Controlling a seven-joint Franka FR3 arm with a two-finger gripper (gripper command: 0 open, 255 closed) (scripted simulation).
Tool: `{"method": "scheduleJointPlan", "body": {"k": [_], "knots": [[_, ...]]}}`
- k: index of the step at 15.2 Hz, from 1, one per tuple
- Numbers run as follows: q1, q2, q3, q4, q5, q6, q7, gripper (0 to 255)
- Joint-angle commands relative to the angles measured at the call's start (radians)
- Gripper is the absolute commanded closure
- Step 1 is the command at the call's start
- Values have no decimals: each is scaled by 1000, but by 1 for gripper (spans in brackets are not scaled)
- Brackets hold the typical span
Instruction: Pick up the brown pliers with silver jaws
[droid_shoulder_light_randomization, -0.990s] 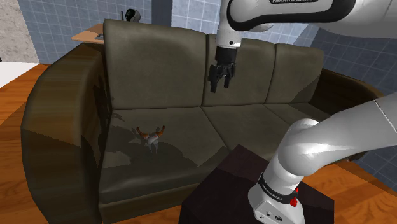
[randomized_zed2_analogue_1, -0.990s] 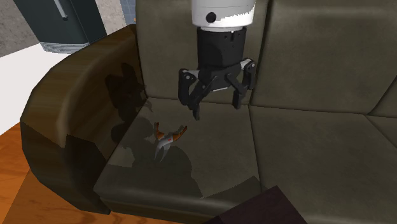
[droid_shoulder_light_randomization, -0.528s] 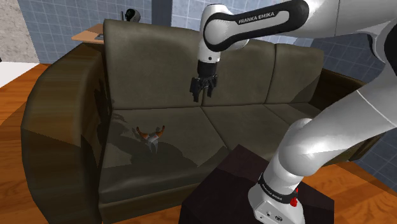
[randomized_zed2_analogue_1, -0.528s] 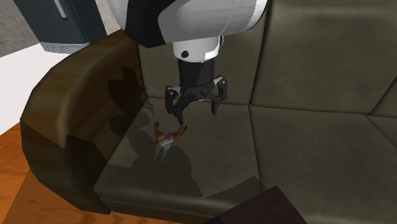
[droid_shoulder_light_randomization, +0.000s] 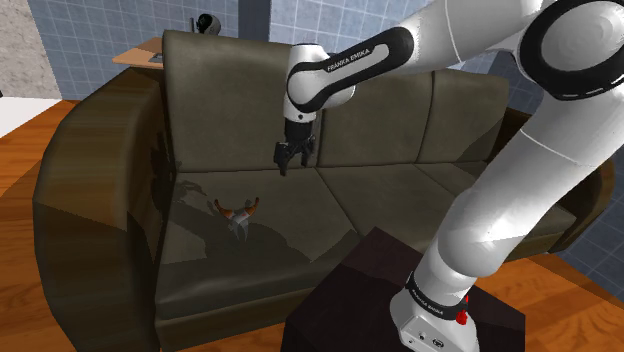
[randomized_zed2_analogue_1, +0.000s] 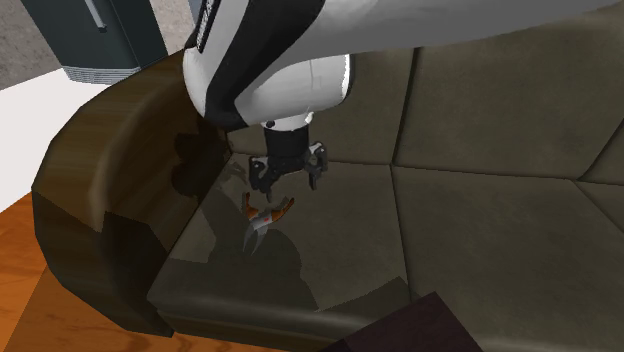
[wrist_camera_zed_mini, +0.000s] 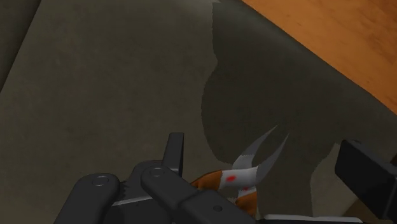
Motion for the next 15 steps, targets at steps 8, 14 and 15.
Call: {"method": "scheduleJointPlan", "body": {"k": [8, 14, 15], "knots": [[18, 338, 18, 172, -12, 182, 23, 0], [33, 569, 21, 350, -28, 244, 37, 0], [37, 607, 21, 385, -30, 250, 39, 0]]}}
